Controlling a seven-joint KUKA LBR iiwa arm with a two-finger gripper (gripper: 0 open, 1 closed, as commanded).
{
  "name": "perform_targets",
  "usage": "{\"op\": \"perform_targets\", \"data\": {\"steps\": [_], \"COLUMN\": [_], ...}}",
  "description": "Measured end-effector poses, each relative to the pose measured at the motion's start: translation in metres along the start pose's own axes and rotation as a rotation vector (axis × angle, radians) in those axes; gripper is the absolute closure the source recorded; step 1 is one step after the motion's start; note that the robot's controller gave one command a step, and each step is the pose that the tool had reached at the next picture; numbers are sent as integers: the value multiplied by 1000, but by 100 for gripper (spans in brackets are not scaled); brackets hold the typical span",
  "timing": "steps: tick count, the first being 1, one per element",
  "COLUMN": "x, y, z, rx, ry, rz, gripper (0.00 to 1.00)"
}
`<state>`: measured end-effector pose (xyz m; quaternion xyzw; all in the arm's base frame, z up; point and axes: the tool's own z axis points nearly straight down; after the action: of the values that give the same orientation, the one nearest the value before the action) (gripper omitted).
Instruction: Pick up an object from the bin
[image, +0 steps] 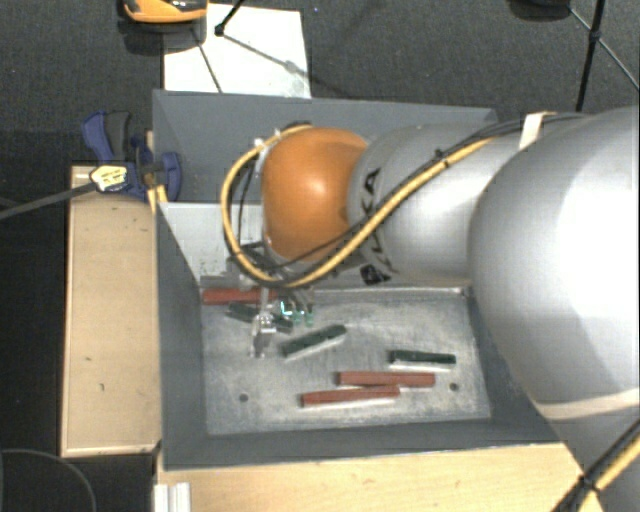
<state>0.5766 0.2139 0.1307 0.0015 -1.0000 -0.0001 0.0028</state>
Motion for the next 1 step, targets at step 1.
{"op": "perform_targets", "data": {"steps": [1], "x": [-2], "y": [-1], "z": [-4], "rx": [-2], "ry": [-7], "rz": [4], "gripper": [0]}}
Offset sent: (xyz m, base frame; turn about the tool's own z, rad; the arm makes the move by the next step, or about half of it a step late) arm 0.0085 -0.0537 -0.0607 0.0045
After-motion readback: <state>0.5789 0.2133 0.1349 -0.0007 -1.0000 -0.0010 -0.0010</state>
